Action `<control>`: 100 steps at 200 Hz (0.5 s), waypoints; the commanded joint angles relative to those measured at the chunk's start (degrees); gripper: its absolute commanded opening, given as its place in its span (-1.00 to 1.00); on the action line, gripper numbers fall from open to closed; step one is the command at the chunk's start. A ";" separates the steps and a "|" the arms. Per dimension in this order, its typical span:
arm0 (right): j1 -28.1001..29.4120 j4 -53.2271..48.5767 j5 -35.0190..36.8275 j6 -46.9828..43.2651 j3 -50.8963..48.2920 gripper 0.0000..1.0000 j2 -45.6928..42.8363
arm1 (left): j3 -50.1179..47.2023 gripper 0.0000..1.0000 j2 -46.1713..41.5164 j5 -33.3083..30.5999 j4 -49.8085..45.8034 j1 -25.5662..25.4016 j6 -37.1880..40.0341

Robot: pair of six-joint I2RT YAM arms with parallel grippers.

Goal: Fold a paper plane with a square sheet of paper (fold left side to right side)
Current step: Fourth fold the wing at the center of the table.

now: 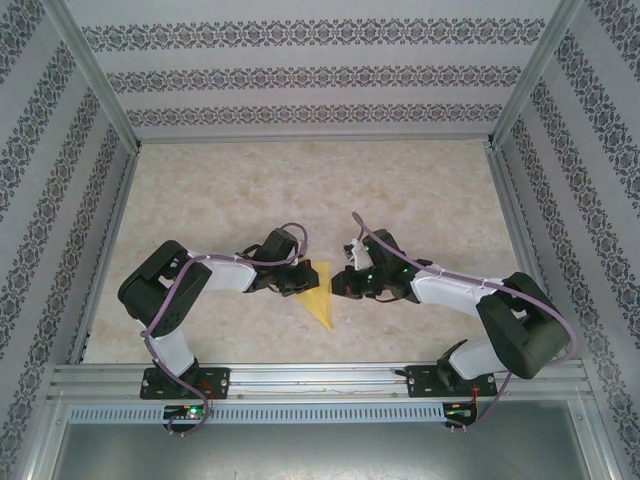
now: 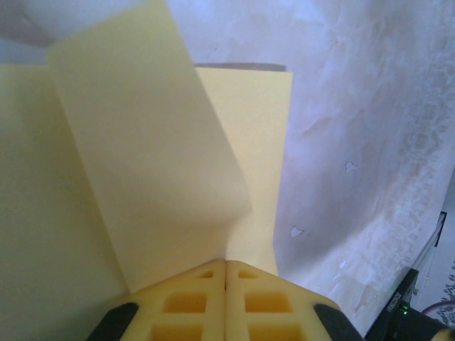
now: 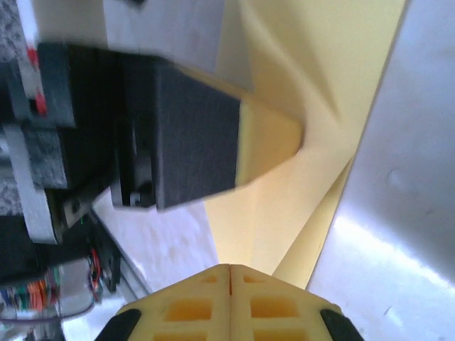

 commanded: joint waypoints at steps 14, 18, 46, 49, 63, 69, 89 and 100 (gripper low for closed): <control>5.12 2.30 -2.28 3.42 -1.20 -1.00 1.12 | -1.68 -0.89 0.97 -3.82 -6.37 -0.62 -0.42; 5.50 2.64 -2.13 3.68 -1.14 -1.00 1.48 | -1.60 -0.89 0.98 -3.81 -6.41 -0.58 -0.40; 7.26 4.49 -0.96 4.68 -0.61 -1.00 4.18 | -1.51 -0.89 1.26 -3.74 -6.39 -0.60 -0.41; 7.37 4.49 -0.81 4.72 -0.46 -1.00 4.41 | -1.46 -0.89 1.25 -3.75 -6.42 -0.58 -0.40; 7.86 4.41 -0.41 4.62 0.05 -1.00 5.48 | -1.37 -0.89 1.35 -3.77 -6.58 -0.59 -0.31; 7.99 4.40 -0.28 4.56 0.31 -1.00 5.93 | -1.29 -0.89 1.35 -3.74 -6.58 -0.60 -0.29; 8.31 3.65 0.10 4.16 0.78 -1.00 7.13 | -1.17 -0.89 1.27 -3.75 -6.93 -0.66 -0.13; 8.31 2.90 0.53 3.95 0.69 -1.00 7.56 | -1.03 -0.89 1.27 -3.81 -7.06 -0.62 -0.14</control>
